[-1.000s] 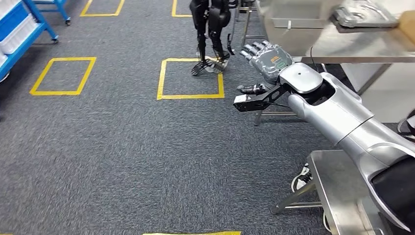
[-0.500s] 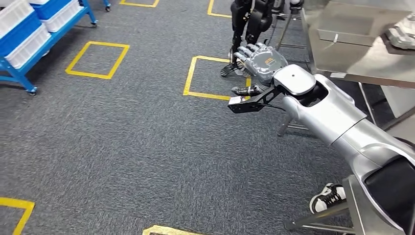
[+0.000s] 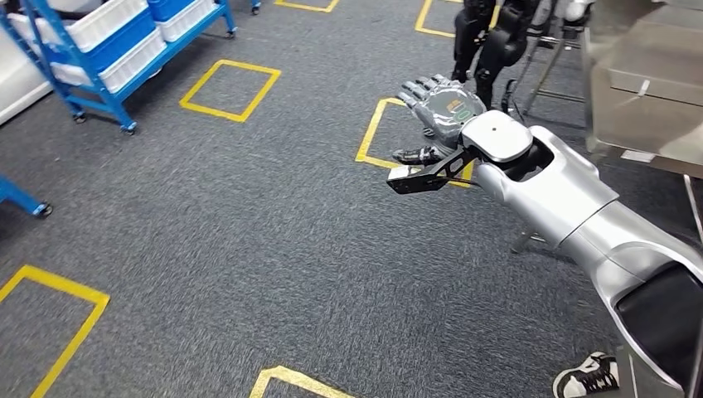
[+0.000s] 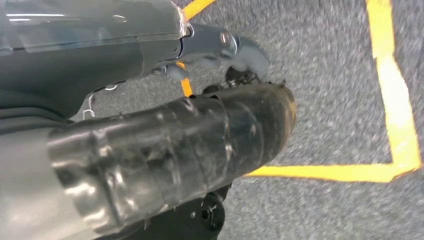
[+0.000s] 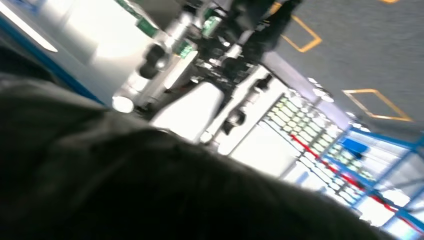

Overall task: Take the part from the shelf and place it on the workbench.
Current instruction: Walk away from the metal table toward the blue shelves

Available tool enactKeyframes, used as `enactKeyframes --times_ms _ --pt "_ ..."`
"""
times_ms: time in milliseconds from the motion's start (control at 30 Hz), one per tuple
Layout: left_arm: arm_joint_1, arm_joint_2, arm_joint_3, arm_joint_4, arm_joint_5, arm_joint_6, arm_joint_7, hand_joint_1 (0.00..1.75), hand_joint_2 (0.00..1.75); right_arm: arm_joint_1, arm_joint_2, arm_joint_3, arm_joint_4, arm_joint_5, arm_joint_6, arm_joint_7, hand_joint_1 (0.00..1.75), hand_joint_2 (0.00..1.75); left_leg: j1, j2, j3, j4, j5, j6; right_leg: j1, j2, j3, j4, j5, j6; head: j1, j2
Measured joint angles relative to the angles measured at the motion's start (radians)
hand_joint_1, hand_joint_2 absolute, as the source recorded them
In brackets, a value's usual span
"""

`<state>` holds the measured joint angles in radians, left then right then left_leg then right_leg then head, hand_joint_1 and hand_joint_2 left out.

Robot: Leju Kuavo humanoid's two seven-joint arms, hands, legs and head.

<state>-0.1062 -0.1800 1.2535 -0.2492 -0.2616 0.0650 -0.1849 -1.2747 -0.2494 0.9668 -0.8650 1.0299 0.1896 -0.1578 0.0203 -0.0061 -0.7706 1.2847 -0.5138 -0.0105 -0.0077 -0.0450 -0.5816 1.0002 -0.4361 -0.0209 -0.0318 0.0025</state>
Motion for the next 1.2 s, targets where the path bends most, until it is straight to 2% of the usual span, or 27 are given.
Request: enactKeyframes --times_ms 33,67,133,167,267,333,400,433,467,500,533,567,600,633,700,733,767,800,833,900,933,967,1000,1033,1100,1167,1200 --pt "0.0 0.002 0.0 0.0 0.0 -0.001 -0.001 0.0 0.0 0.002 0.0 0.0 0.0 0.0 0.0 -0.001 0.0 0.0 0.002 0.007 0.026 -0.043 0.025 -0.003 -0.001 -0.013 0.0 0.003 -0.002 0.003 0.0 0.0" --pt "0.0 0.004 0.0 0.0 0.0 -0.001 -0.002 0.0 0.0 0.003 0.0 0.0 0.0 -0.001 0.001 -0.001 0.0 0.0 0.003 0.024 0.066 -0.111 0.054 -0.006 -0.001 -0.025 0.0 0.007 -0.006 0.008 0.0 0.0" --pt "-0.001 0.007 0.0 0.0 0.005 -0.005 -0.006 0.0 0.0 0.002 -0.002 0.001 -0.001 -0.002 0.002 -0.001 0.0 0.0 -0.002 0.059 0.129 -0.223 0.086 0.001 0.004 -0.046 -0.002 0.019 -0.015 0.019 0.001 0.0" --pt "-0.001 0.007 0.0 0.0 0.01 -0.007 -0.009 0.0 0.0 0.001 -0.003 0.001 -0.002 -0.004 0.004 -0.002 0.0 0.0 -0.004 0.066 0.14 -0.245 0.086 0.009 0.008 -0.054 -0.002 0.023 -0.019 0.024 0.002 0.0" --pt "0.0 0.007 0.001 0.0 0.025 -0.014 -0.024 0.0 0.0 0.001 -0.005 0.003 -0.007 -0.01 0.009 -0.005 0.0 0.0 -0.006 0.037 0.14 -0.25 0.086 0.033 0.009 -0.073 0.004 0.025 -0.027 0.038 0.004 0.0" --pt "-0.001 0.008 0.002 0.0 0.027 -0.015 -0.033 0.0 0.0 0.001 -0.008 0.003 -0.009 -0.016 0.009 -0.008 0.0 0.0 -0.004 0.016 0.143 -0.254 0.091 0.045 0.001 -0.037 -0.011 0.071 -0.062 0.047 0.004 0.0" --pt "-0.003 0.009 0.002 0.0 0.027 -0.007 -0.034 0.0 0.0 0.004 -0.016 0.004 -0.009 -0.02 0.008 -0.008 0.0 0.0 -0.004 -0.005 0.142 -0.255 0.094 0.052 -0.004 0.019 -0.065 0.191 -0.127 0.05 0.004 0.0" --pt "-0.003 0.01 0.002 0.0 0.026 -0.002 -0.033 0.0 0.0 0.009 -0.02 0.004 -0.008 -0.021 0.007 -0.008 0.0 0.0 -0.006 -0.017 0.141 -0.255 0.095 0.054 -0.004 0.032 -0.099 0.257 -0.152 0.05 0.004 0.0" --pt "-0.003 0.011 0.002 0.0 0.026 0.002 -0.031 0.0 0.0 0.015 -0.023 0.004 -0.007 -0.022 0.007 -0.008 0.0 0.0 -0.008 -0.03 0.141 -0.255 0.095 0.055 -0.004 0.039 -0.124 0.301 -0.161 0.049 0.004 0.0" --pt "-0.002 0.011 0.002 0.0 0.025 0.005 -0.028 0.0 0.0 0.02 -0.025 0.004 -0.006 -0.022 0.007 -0.008 0.0 0.0 -0.011 -0.043 0.142 -0.255 0.095 0.055 -0.003 0.043 -0.133 0.31 -0.149 0.045 0.004 0.0" --pt "-0.001 0.012 0.002 0.0 0.024 0.008 -0.025 0.0 0.0 0.024 -0.026 0.004 -0.005 -0.022 0.006 -0.009 0.0 0.0 -0.013 -0.057 0.143 -0.255 0.096 0.056 -0.001 0.048 -0.124 0.279 -0.119 0.038 0.004 0.0" --pt "-0.001 0.011 0.003 0.0 0.023 0.012 -0.022 0.0 0.0 0.025 -0.027 0.004 -0.005 -0.022 0.005 -0.009 0.0 0.0 -0.015 -0.069 0.143 -0.255 0.096 0.056 0.003 0.06 -0.1 0.216 -0.076 0.028 0.004 0.0" --pt "0.0 0.01 0.003 0.0 0.021 0.016 -0.019 0.0 0.0 0.025 -0.028 0.004 -0.005 -0.022 0.003 -0.009 0.0 0.0 -0.015 -0.08 0.143 -0.255 0.096 0.056 0.006 0.083 -0.071 0.146 -0.042 0.016 0.004 0.0" --pt "-0.001 0.009 0.003 0.0 0.019 0.019 -0.016 0.0 0.0 0.026 -0.03 0.004 -0.005 -0.022 0.001 -0.009 0.0 0.0 -0.014 -0.091 0.142 -0.254 0.097 0.054 0.008 0.104 -0.046 0.086 -0.017 0.007 0.003 0.0" --pt "-0.001 0.006 0.003 0.001 0.014 0.026 -0.009 0.0 0.0 0.031 -0.036 0.005 -0.004 -0.02 -0.005 -0.007 0.0 0.0 -0.008 -0.114 0.136 -0.255 0.101 0.047 0.013 0.125 -0.023 0.035 -0.006 -0.004 0.002 0.0" --pt "-0.001 0.006 0.003 0.001 0.012 0.029 -0.007 0.0 0.0 0.034 -0.038 0.005 -0.003 -0.019 -0.008 -0.007 0.0 0.0 -0.005 -0.127 0.133 -0.257 0.104 0.042 0.015 0.115 -0.02 0.028 -0.005 -0.005 0.002 0.0" --pt "0.001 0.006 0.003 0.001 0.012 0.032 -0.005 0.0 0.0 0.038 -0.039 0.005 -0.002 -0.018 -0.012 -0.006 0.0 0.0 -0.005 -0.129 0.131 -0.258 0.105 0.037 0.013 0.102 -0.014 0.019 -0.002 -0.005 0.002 0.0" --pt "0.002 0.007 0.003 0.001 0.011 0.035 -0.004 0.0 0.0 0.041 -0.04 0.005 -0.002 -0.018 -0.015 -0.006 0.0 0.0 -0.008 -0.113 0.129 -0.254 0.1 0.033 0.009 0.089 -0.007 0.007 0.001 -0.005 0.001 0.0" --pt "0.003 0.008 0.003 0.001 0.01 0.037 -0.003 0.0 0.0 0.044 -0.041 0.005 -0.002 -0.018 -0.018 -0.007 0.0 0.0 -0.011 -0.087 0.119 -0.233 0.084 0.029 0.005 0.075 0.001 -0.006 0.005 -0.005 0.0 0.0" --pt "0.002 0.008 0.003 0.0 0.006 0.04 -0.002 0.0 0.0 0.051 -0.046 0.005 -0.002 -0.018 -0.022 -0.006 0.0 0.0 -0.012 -0.026 0.072 -0.133 0.027 0.02 0.002 0.048 0.009 -0.017 0.009 -0.006 -0.004 0.0" --pt "0.002 0.008 0.003 0.0 0.003 0.041 -0.002 0.0 0.0 0.055 -0.048 0.005 -0.002 -0.018 -0.023 -0.006 0.0 0.0 -0.008 -0.012 0.04 -0.067 -0.001 0.014 0.002 0.033 0.009 -0.017 0.008 -0.006 -0.004 0.0" --pt "0.002 0.008 0.003 0.0 0.002 0.041 -0.001 0.0 0.0 0.062 -0.049 0.005 -0.002 -0.018 -0.024 -0.006 0.0 0.0 -0.003 -0.006 0.016 -0.019 -0.015 0.008 0.001 0.02 0.008 -0.015 0.007 -0.005 -0.004 0.0" --pt "0.002 0.009 0.003 0.0 0.001 0.04 -0.002 0.0 0.0 0.069 -0.05 0.005 -0.001 -0.018 -0.024 -0.007 0.0 0.0 0.001 -0.002 0.007 -0.001 -0.013 0.002 0.0 0.007 0.007 -0.013 0.005 -0.003 -0.004 0.0" --pt "0.003 0.01 0.003 0.0 0.001 0.04 -0.002 0.0 0.0 0.075 -0.05 0.005 -0.001 -0.018 -0.025 -0.007 0.0 0.0 0.004 0.003 0.019 -0.022 0.007 -0.004 -0.003 -0.006 0.006 -0.008 0.001 0.0 -0.004 0.0" --pt "0.003 0.013 0.003 0.001 0.001 0.04 -0.002 0.0 0.0 0.081 -0.05 0.005 -0.002 -0.018 -0.026 -0.007 0.0 0.0 0.006 0.032 0.088 -0.146 0.062 -0.012 -0.008 -0.029 0.005 0.006 -0.01 0.013 -0.005 0.0" --pt "0.003 0.013 0.003 0.001 0.001 0.04 -0.001 0.0 0.0 0.08 -0.055 0.005 -0.002 -0.018 -0.029 -0.006 0.0 0.0 0.003 0.052 0.137 -0.236 0.084 -0.004 -0.006 -0.049 0.002 0.023 -0.023 0.028 -0.004 0.0" --pt "0.003 0.013 0.003 0.001 0.001 0.041 0.0 0.0 0.0 0.08 -0.056 0.005 -0.002 -0.018 -0.03 -0.005 0.0 0.0 0.0 0.05 0.139 -0.243 0.08 0.005 -0.003 -0.056 0.002 0.027 -0.026 0.033 -0.004 0.0"
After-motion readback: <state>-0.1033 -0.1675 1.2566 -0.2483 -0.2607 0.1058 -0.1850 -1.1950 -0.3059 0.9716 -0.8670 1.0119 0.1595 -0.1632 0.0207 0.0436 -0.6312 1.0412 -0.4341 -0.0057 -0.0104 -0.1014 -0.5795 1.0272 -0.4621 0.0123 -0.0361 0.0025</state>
